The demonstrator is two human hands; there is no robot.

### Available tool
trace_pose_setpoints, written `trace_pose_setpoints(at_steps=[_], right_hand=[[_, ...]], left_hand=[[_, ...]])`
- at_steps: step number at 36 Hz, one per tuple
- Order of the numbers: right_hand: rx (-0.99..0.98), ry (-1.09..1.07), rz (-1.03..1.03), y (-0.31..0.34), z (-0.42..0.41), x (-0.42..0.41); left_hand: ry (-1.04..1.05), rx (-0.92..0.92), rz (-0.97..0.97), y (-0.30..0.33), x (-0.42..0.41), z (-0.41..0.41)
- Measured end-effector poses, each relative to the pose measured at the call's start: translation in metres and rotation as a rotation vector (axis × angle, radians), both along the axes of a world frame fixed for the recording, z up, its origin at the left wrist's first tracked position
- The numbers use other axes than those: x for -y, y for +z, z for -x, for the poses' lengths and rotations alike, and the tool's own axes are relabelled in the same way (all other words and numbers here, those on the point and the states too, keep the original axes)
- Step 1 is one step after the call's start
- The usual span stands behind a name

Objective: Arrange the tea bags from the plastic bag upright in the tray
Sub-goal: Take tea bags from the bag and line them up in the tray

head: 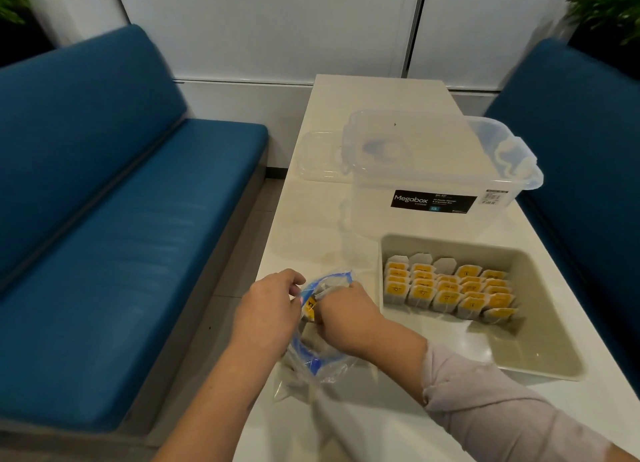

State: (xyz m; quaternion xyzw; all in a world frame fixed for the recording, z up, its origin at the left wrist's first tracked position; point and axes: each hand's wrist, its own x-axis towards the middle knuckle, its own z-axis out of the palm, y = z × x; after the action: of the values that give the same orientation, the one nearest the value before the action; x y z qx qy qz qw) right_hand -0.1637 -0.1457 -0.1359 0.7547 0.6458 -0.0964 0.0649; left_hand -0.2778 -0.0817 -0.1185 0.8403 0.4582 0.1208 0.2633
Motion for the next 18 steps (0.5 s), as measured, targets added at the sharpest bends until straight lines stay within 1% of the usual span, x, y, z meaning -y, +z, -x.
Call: trace_pose_setpoints(at_steps=[4, 9, 12, 15, 17, 18], right_hand=[[-0.049, -0.008, -0.047, 0.02, -0.01, 0.004], [-0.14, 0.004, -0.052, 0.058, -0.029, 0.007], [-0.191, 0.006, -0.064, 0.08, -0.043, 0.009], [-0.248, 0.013, -0.147, 0.098, -0.053, 0.011], [-0.305, 0.024, -0.219, 0.107, -0.057, 0.012], [-0.329, 0.031, -0.254, 0.111, -0.059, 0.013]], left_hand=[[-0.011, -0.021, 0.01, 0.001, 0.0, -0.001], [-0.025, -0.024, 0.022, 0.005, -0.001, -0.004], [0.005, 0.075, 0.035, 0.009, -0.003, -0.008], [0.017, 0.195, 0.024, 0.016, -0.003, -0.012], [0.011, 0.286, 0.08, 0.023, -0.003, -0.016], [0.011, 0.33, 0.142, 0.027, -0.002, -0.017]])
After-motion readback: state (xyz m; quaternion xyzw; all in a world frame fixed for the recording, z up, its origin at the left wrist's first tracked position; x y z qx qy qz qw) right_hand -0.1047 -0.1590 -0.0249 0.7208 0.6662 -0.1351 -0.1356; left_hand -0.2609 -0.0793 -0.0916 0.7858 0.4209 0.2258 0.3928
